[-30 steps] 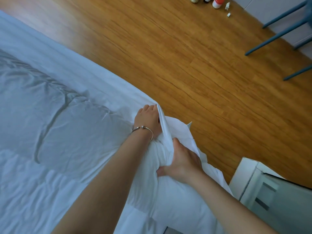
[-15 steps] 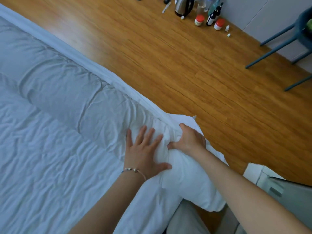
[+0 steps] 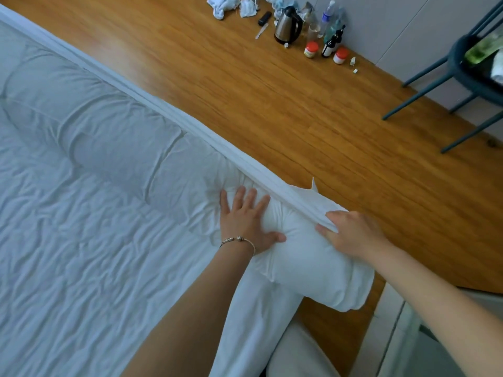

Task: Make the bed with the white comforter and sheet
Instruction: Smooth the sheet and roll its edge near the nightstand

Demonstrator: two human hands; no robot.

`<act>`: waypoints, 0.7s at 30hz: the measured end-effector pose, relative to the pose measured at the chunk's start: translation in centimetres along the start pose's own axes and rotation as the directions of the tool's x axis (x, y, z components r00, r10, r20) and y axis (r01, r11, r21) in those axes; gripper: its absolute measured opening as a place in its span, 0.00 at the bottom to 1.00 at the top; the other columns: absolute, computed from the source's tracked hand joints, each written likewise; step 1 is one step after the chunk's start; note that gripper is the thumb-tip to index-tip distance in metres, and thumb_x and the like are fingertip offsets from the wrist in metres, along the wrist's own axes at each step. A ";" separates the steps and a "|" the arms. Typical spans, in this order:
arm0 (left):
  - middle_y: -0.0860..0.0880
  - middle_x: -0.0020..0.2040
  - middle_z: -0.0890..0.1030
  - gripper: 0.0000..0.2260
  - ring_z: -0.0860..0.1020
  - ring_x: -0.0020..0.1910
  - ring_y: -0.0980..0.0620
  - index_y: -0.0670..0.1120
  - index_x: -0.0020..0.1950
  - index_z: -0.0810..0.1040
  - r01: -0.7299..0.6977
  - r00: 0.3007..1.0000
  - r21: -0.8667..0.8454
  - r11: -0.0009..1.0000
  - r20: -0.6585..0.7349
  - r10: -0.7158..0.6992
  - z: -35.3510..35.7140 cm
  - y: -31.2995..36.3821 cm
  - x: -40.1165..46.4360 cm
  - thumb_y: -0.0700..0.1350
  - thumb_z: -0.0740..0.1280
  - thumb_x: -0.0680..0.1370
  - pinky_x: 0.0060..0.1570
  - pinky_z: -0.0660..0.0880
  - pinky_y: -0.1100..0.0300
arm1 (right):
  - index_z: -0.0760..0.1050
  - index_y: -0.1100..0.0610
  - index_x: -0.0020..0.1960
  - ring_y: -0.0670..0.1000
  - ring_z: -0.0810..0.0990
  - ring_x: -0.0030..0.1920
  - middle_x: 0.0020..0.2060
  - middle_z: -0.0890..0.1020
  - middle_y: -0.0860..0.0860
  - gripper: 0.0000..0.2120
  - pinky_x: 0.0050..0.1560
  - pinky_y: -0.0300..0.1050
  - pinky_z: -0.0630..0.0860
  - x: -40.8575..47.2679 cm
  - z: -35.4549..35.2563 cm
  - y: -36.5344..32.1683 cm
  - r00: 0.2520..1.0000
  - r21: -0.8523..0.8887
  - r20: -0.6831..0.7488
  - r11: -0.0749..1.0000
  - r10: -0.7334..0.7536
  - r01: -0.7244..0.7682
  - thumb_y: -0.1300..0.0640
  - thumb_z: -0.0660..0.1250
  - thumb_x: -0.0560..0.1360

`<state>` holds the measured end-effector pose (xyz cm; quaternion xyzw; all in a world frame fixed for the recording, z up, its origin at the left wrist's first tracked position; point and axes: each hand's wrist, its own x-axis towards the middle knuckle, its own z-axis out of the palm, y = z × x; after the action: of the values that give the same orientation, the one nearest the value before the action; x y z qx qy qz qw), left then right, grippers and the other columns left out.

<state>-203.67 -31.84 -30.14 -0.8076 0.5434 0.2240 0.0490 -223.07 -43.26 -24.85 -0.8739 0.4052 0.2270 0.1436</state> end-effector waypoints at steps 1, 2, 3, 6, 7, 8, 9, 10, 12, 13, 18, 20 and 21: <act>0.52 0.79 0.50 0.44 0.41 0.78 0.48 0.60 0.78 0.48 0.002 1.000 0.002 1.000 -0.010 -0.002 0.0 0.0 0.0 0.78 0.54 0.66 0.68 0.29 0.38 | 0.72 0.51 0.44 0.52 0.76 0.48 0.45 0.76 0.45 0.15 0.43 0.46 0.70 -0.4 -0.1 0.5 1.000 0.003 0.014 1.000 -0.024 0.024 0.41 0.58 0.79; 0.52 0.80 0.49 0.44 0.41 0.78 0.48 0.60 0.78 0.48 0.004 1.000 0.004 1.000 -0.018 -0.004 0.0 -0.1 0.0 0.78 0.53 0.67 0.68 0.28 0.38 | 0.71 0.50 0.40 0.50 0.75 0.46 0.42 0.75 0.44 0.14 0.43 0.46 0.70 -0.6 -0.2 1.3 0.998 0.060 0.005 0.997 -0.058 0.058 0.42 0.60 0.79; 0.52 0.80 0.49 0.44 0.41 0.78 0.48 0.60 0.78 0.48 0.004 1.000 0.004 1.000 -0.024 -0.004 0.1 -0.1 0.0 0.78 0.53 0.67 0.69 0.28 0.38 | 0.71 0.50 0.38 0.49 0.75 0.44 0.41 0.74 0.44 0.13 0.42 0.47 0.71 -0.9 -0.5 2.2 0.997 0.137 0.001 0.987 -0.082 0.081 0.46 0.63 0.78; 0.53 0.79 0.49 0.43 0.40 0.78 0.48 0.60 0.78 0.48 0.006 0.999 -0.005 1.000 -0.037 -0.006 0.4 -0.1 -0.2 0.78 0.53 0.67 0.69 0.28 0.39 | 0.65 0.50 0.38 0.50 0.73 0.34 0.37 0.72 0.43 0.13 0.29 0.42 0.66 -2.2 -1.8 4.2 0.981 0.113 -0.058 0.975 -0.186 0.192 0.64 0.64 0.74; 0.53 0.79 0.49 0.43 0.40 0.78 0.48 0.60 0.78 0.49 0.010 0.999 -0.009 1.000 -0.036 -0.010 0.4 -0.1 -0.1 0.78 0.53 0.67 0.69 0.28 0.39 | 0.64 0.48 0.40 0.50 0.71 0.29 0.37 0.73 0.44 0.16 0.25 0.38 0.62 -2.9 -2.4 4.5 0.953 0.013 -0.154 0.964 -0.260 0.265 0.68 0.64 0.70; 0.53 0.79 0.49 0.43 0.40 0.78 0.48 0.60 0.78 0.49 0.016 0.999 -0.014 1.000 -0.034 -0.016 0.3 0.0 0.0 0.78 0.53 0.67 0.69 0.29 0.39 | 0.68 0.49 0.42 0.49 0.68 0.25 0.39 0.74 0.46 0.17 0.21 0.35 0.60 -3.9 -3.1 4.7 0.923 -0.056 -0.215 0.947 -0.320 0.316 0.71 0.65 0.67; 0.53 0.79 0.50 0.43 0.41 0.78 0.48 0.60 0.77 0.49 0.021 0.999 -0.020 1.000 -0.034 -0.021 0.2 0.0 0.1 0.77 0.53 0.67 0.69 0.29 0.39 | 0.72 0.54 0.44 0.48 0.67 0.23 0.41 0.76 0.50 0.15 0.19 0.33 0.59 -5.0 -3.6 4.8 0.899 -0.090 -0.259 0.936 -0.353 0.341 0.72 0.65 0.66; 0.53 0.79 0.50 0.42 0.41 0.78 0.48 0.60 0.77 0.50 0.025 0.999 -0.028 0.999 -0.037 -0.026 0.1 0.1 0.3 0.77 0.53 0.68 0.70 0.30 0.39 | 0.74 0.57 0.45 0.47 0.66 0.21 0.42 0.76 0.52 0.13 0.19 0.30 0.58 -6.1 -3.7 4.9 0.879 -0.102 -0.302 0.929 -0.369 0.356 0.72 0.65 0.66; 0.52 0.79 0.51 0.42 0.42 0.78 0.48 0.60 0.77 0.51 0.023 0.999 -0.032 0.999 -0.048 -0.024 0.0 0.3 0.5 0.77 0.54 0.67 0.70 0.30 0.39 | 0.74 0.56 0.50 0.44 0.63 0.21 0.39 0.78 0.50 0.09 0.21 0.27 0.54 -7.9 -2.9 4.7 0.869 -0.089 -0.336 0.931 -0.363 0.355 0.65 0.63 0.71; 0.52 0.79 0.52 0.43 0.42 0.78 0.48 0.60 0.77 0.51 0.021 0.998 -0.033 0.999 -0.056 -0.022 -0.1 0.3 0.4 0.78 0.54 0.67 0.70 0.30 0.39 | 0.75 0.54 0.53 0.42 0.63 0.21 0.36 0.80 0.47 0.09 0.21 0.26 0.52 -8.5 -1.7 4.5 0.883 -0.081 -0.312 0.936 -0.350 0.342 0.60 0.64 0.73; 0.55 0.76 0.61 0.44 0.48 0.78 0.49 0.57 0.78 0.53 0.021 0.991 -0.017 1.000 -0.133 -0.023 -0.1 0.2 0.0 0.76 0.54 0.67 0.71 0.31 0.40 | 0.64 0.44 0.73 0.43 0.74 0.28 0.41 0.75 0.41 0.26 0.22 0.30 0.54 -9.6 5.4 1.3 0.974 -0.101 -0.125 0.979 -0.190 0.178 0.39 0.61 0.76; 0.56 0.73 0.65 0.42 0.51 0.77 0.49 0.58 0.77 0.56 0.015 0.987 -0.013 1.000 -0.162 -0.017 -0.1 0.1 0.1 0.75 0.54 0.67 0.72 0.32 0.40 | 0.35 0.36 0.76 0.44 0.74 0.39 0.50 0.66 0.43 0.35 0.29 0.33 0.68 -9.6 6.7 0.5 0.988 -0.080 -0.084 0.989 -0.132 0.125 0.31 0.51 0.77; 0.57 0.72 0.67 0.40 0.53 0.77 0.49 0.58 0.77 0.57 0.010 0.985 -0.016 1.000 -0.172 -0.012 0.0 0.1 0.2 0.74 0.55 0.67 0.72 0.33 0.40 | 0.24 0.34 0.71 0.44 0.72 0.42 0.52 0.63 0.45 0.38 0.35 0.34 0.72 -9.5 7.0 0.0 0.996 -0.040 -0.028 0.995 -0.088 0.087 0.30 0.50 0.76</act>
<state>-203.72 -32.10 -30.17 -0.8272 0.5394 0.1574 -0.0029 -230.41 -34.15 -25.95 -0.8967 0.3640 0.2153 0.1304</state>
